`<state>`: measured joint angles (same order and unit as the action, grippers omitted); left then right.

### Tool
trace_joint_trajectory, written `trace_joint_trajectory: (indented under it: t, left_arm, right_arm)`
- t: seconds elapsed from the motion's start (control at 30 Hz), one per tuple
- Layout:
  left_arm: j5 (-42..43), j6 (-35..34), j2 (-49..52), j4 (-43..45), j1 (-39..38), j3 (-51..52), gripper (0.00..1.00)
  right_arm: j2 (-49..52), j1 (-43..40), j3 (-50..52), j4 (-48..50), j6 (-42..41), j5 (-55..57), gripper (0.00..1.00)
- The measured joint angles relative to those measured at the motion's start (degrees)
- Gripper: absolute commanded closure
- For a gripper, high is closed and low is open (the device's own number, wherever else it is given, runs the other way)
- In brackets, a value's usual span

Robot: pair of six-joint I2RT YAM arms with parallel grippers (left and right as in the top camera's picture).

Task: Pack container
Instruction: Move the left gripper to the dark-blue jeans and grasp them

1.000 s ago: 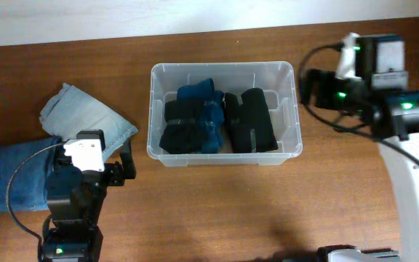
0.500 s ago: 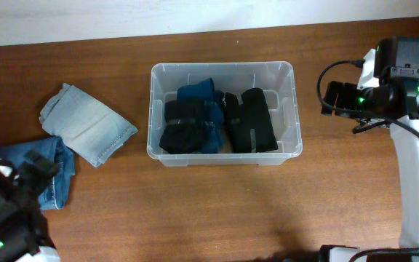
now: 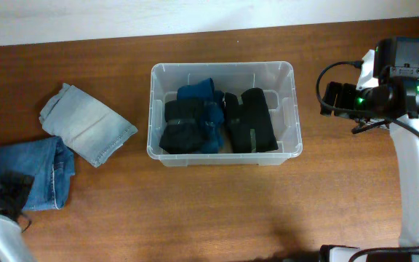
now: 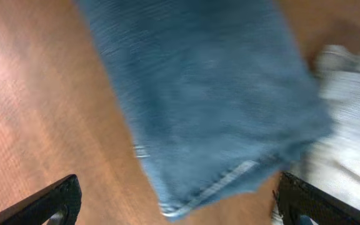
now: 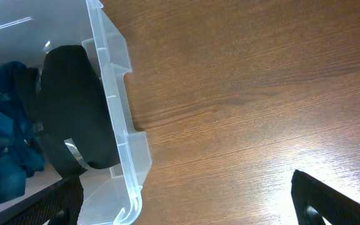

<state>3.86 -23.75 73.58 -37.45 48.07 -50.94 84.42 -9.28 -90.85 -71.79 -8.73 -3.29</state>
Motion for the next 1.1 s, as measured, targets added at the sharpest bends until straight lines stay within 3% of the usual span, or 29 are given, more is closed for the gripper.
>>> trace_joint_trajectory:
  t: [0.27, 0.43, 0.67, 0.87, 0.93, 1.1]
  left_arm:
    - [0.57, -2.54, 8.90, -0.11, 6.97, 0.00, 0.01]
    - [1.38, -2.89, 15.06, 4.35, 8.02, 0.00, 0.01]
    - [11.47, 0.15, 22.62, 16.55, 8.07, -0.04, 0.01]
    - [18.14, 1.01, 26.01, 21.24, 8.17, -0.09, 0.00]
    - [19.96, 0.96, 26.69, 21.44, 8.63, -0.55, 0.08]
    - [22.77, 0.74, 29.31, 22.12, 9.11, -1.70, 0.51]
  right_arm:
    - [0.20, 0.00, 0.04, 0.07, 0.20, 0.00, 0.01]
    - [0.20, 0.00, 0.98, 0.50, 0.20, -0.02, 0.01]
    - [0.20, 0.00, 1.29, 0.68, 0.26, -0.04, 0.01]
    - [0.31, 0.00, 1.29, 0.81, 0.42, -0.22, 0.01]
    - [0.39, 0.00, 1.29, 0.92, 0.42, -0.22, 0.01]
    - [0.55, 0.00, 1.29, 1.05, 0.44, -0.20, 0.01]
